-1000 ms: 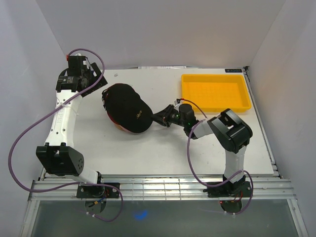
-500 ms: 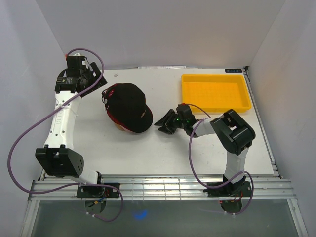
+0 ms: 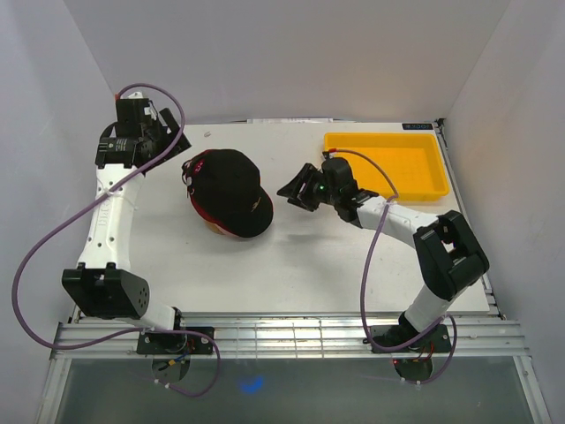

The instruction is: Stack the hats

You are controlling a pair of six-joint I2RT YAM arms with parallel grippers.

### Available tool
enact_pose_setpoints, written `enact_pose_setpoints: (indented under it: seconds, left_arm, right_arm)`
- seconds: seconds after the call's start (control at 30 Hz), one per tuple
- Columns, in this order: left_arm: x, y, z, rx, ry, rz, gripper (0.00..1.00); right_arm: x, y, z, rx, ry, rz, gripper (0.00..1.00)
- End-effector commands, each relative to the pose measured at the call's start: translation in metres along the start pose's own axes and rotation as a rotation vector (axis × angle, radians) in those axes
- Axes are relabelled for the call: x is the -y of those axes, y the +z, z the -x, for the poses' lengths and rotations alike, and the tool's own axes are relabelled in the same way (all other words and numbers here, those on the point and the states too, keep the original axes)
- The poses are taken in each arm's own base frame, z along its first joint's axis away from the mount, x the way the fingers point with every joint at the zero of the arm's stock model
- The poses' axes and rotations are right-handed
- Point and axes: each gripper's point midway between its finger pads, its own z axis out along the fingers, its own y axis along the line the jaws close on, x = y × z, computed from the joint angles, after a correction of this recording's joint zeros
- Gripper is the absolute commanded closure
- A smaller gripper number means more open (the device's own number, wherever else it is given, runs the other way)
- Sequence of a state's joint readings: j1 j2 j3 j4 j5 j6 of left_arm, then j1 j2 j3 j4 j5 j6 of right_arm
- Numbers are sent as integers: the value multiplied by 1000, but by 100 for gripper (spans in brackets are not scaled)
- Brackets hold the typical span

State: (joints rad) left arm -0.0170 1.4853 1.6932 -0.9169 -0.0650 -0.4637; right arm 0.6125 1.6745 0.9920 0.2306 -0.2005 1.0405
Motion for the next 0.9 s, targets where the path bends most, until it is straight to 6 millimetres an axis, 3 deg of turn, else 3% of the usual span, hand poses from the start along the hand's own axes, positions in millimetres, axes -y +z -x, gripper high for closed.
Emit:
enact_pose_setpoints:
  seconds: [0.0, 0.13, 0.47, 0.77, 0.87]
  left_arm:
    - [5, -25, 0, 33, 0, -54, 12]
    - [-5, -23, -22, 5, 8, -44, 13]
    - [-3, -20, -40, -45, 24, -84, 17]
    - [-16, -4, -61, -104, 29, -40, 21]
    - [-29, 1, -60, -84, 23, 33, 23]
  right_arm:
    - [-25, -11, 19, 35, -99, 12, 43]
    - [-40, -10, 26, 40, -116, 44, 43]
    - [-39, -3, 24, 21, -120, 51, 42]
    - [-45, -3, 24, 21, -116, 74, 42]
    - [-44, -4, 23, 17, -114, 77, 42]
